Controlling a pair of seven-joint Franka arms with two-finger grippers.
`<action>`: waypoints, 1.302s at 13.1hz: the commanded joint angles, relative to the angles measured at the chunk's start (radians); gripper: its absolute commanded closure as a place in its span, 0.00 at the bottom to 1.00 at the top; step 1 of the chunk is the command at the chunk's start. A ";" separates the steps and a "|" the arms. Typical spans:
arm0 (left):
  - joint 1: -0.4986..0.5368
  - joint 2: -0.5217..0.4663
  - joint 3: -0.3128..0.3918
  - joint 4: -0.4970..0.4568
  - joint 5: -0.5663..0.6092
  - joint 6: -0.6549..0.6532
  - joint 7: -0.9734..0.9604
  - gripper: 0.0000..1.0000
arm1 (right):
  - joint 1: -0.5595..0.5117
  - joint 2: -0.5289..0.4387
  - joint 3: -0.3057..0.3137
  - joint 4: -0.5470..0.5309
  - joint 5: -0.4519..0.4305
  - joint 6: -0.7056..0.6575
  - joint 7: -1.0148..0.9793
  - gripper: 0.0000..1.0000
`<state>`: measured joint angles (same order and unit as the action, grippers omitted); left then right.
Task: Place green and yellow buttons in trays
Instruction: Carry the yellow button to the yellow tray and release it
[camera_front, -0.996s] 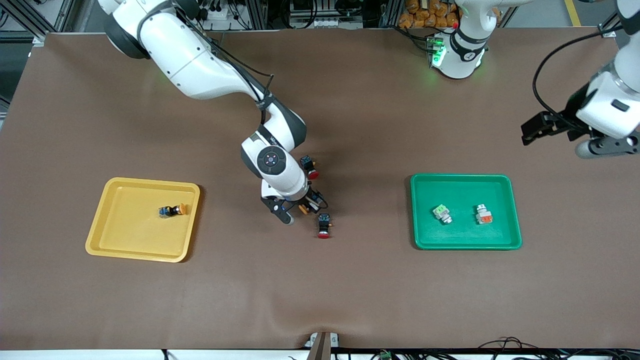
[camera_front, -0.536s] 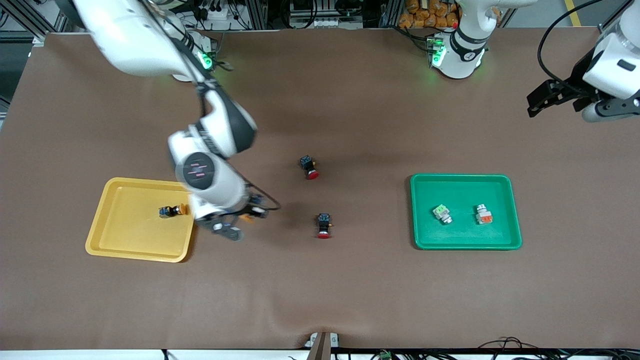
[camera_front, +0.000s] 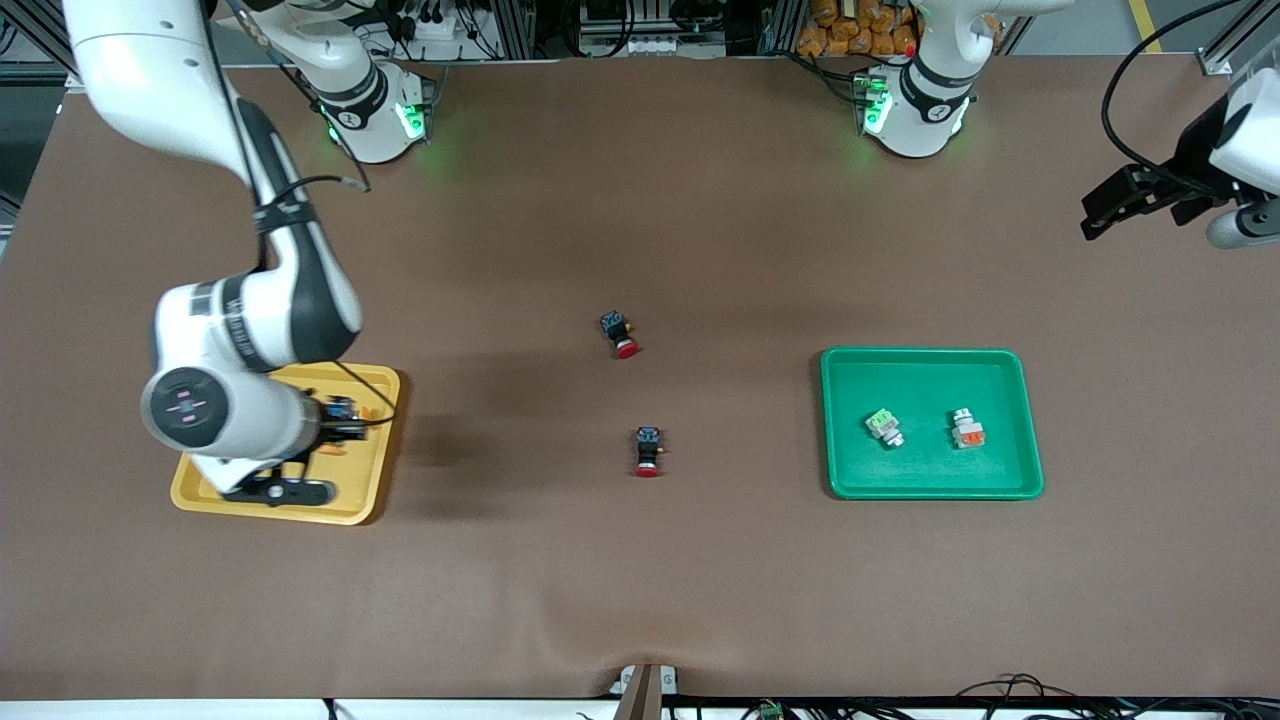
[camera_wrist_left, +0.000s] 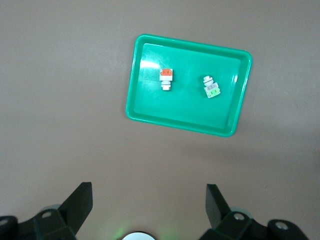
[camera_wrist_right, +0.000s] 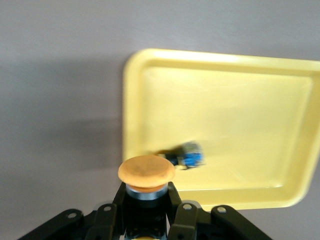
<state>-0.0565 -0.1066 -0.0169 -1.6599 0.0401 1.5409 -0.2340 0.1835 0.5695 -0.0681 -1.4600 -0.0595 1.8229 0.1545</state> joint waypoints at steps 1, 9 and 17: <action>0.030 0.013 0.002 0.025 -0.028 -0.007 0.050 0.00 | 0.001 -0.052 -0.079 -0.040 0.035 -0.030 -0.146 1.00; 0.067 0.019 0.002 0.031 -0.048 -0.008 0.062 0.00 | -0.010 -0.176 -0.133 -0.045 0.036 -0.114 -0.274 0.00; 0.069 0.019 0.002 0.034 -0.040 -0.013 0.061 0.00 | -0.067 -0.456 -0.093 -0.046 0.165 -0.290 -0.276 0.00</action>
<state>0.0057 -0.0963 -0.0141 -1.6496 0.0050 1.5406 -0.1879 0.1501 0.2030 -0.1985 -1.4626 0.0789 1.5566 -0.1140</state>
